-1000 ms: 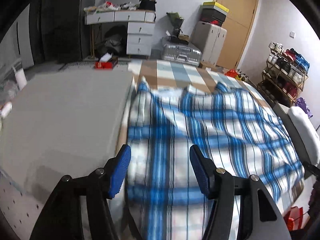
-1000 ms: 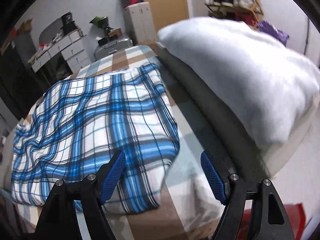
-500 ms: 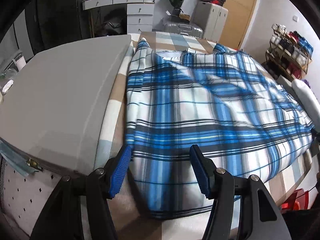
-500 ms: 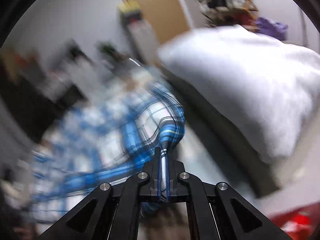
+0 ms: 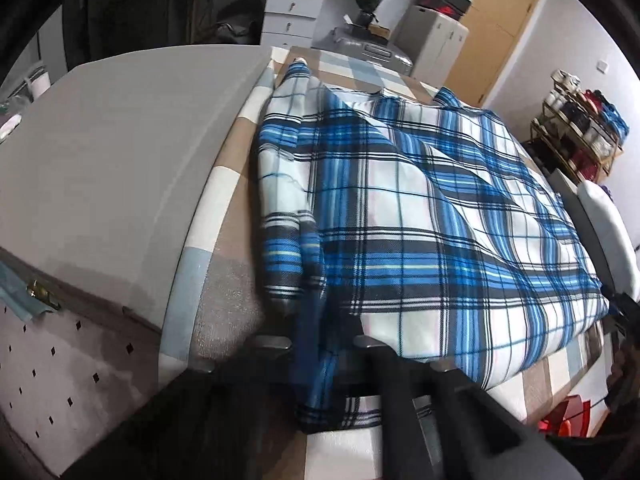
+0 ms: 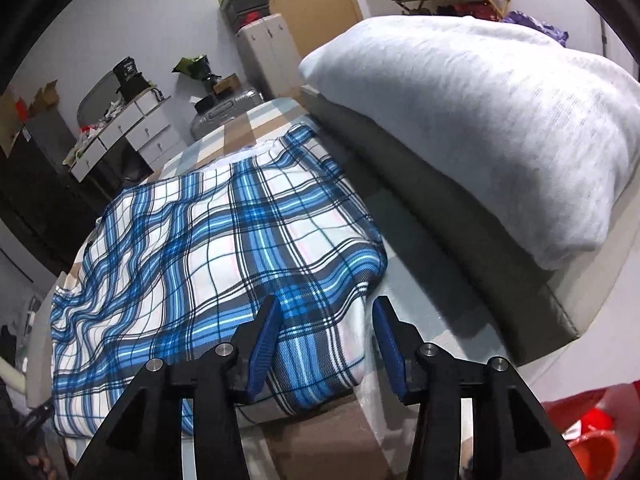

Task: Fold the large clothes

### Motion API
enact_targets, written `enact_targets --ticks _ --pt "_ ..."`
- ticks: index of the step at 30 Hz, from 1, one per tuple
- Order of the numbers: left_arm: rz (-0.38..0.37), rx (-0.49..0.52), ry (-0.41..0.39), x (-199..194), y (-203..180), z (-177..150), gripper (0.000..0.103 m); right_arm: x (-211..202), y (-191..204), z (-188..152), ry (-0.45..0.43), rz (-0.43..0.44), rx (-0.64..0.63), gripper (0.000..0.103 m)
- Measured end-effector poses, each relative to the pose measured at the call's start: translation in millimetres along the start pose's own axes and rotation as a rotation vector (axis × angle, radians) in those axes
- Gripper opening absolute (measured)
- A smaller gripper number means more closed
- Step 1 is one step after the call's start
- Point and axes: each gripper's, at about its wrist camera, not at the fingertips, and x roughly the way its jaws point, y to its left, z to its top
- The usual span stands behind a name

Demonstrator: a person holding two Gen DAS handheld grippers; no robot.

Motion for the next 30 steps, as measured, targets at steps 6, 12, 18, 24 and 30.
enact_targets --ticks 6,12,18,24,30 --pt "-0.064 -0.036 -0.194 -60 7 1 0.000 0 4 1 -0.003 -0.024 -0.034 0.047" --pt "-0.030 -0.084 -0.053 -32 27 -23 0.000 3 4 3 0.006 -0.033 -0.046 0.049" --pt "-0.041 -0.060 -0.047 -30 18 -22 0.000 6 4 2 0.026 -0.014 -0.053 0.053" --pt "-0.054 -0.084 -0.047 -31 24 -20 0.000 -23 14 0 -0.134 0.106 -0.094 0.001" --pt "-0.056 -0.070 -0.054 -29 22 -20 0.000 -26 -12 4 -0.143 0.032 -0.006 0.001"
